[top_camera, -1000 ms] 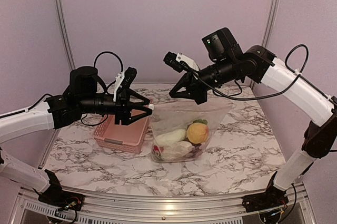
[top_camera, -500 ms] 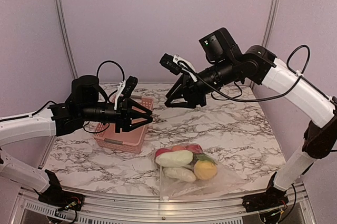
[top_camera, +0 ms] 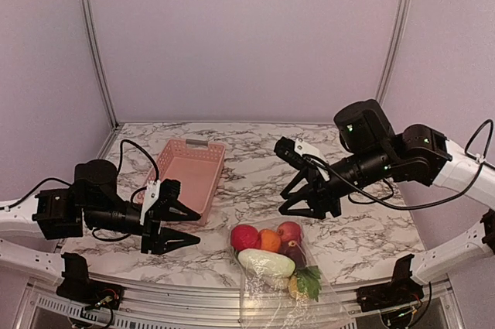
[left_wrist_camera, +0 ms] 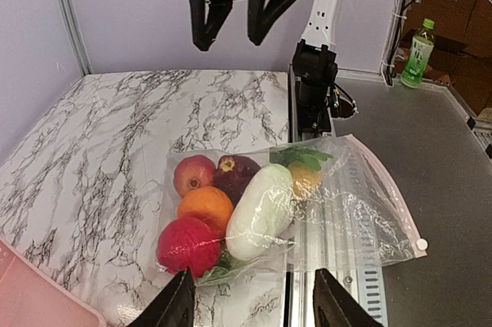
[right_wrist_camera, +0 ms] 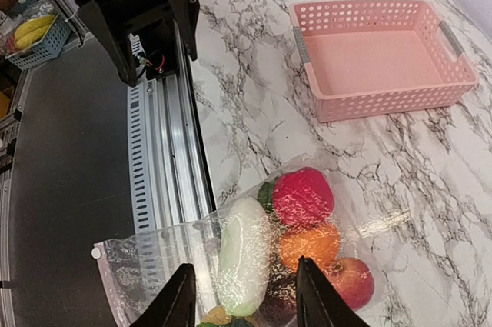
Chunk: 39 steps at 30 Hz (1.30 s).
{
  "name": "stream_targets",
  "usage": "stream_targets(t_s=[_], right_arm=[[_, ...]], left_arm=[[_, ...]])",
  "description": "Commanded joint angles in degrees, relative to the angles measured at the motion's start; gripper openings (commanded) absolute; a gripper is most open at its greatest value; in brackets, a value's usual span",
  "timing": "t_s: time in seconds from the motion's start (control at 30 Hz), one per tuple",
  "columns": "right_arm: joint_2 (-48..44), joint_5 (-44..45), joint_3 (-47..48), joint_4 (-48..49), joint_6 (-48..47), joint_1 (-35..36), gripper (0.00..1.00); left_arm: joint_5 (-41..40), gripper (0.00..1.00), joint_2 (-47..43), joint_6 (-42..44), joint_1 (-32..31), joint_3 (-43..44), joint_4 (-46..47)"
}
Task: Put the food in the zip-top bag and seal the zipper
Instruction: Pick up the zipper food storage bag at the center of the board.
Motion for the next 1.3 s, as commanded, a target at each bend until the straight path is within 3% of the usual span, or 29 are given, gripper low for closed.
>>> stream_targets(t_s=[0.0,0.17,0.37,0.67,1.0,1.07,1.27], right_arm=[[-0.6,3.83,-2.28,5.71,5.64,-0.04,0.42],[-0.79,4.37,-4.18,6.78,7.88,-0.04,0.43],[-1.9,4.35,-4.64,5.53,9.29,-0.04,0.44],[-4.41,4.4,-5.14,4.33,10.66,-0.06,0.45],[-4.5,3.63,-3.54,2.99,9.1,-0.05,0.46],[-4.25,3.29,-3.73,3.89,9.0,-0.04,0.46],[-2.41,2.18,-2.17,4.87,8.05,-0.04,0.46]], left_arm=[[-14.45,0.55,1.1,10.37,-11.58,-1.69,-7.35],[-32.02,0.59,5.84,21.58,-29.72,-6.45,2.6],[-37.07,0.62,19.75,32.7,-39.53,-8.78,18.7],[-38.17,0.63,36.37,42.03,-42.09,-11.26,44.1],[-31.24,0.57,48.12,46.47,-42.09,-7.97,51.77],[-31.09,0.53,50.07,46.86,-42.09,-7.35,55.27],[-33.05,0.22,52.88,47.95,-41.92,-3.87,59.29]])
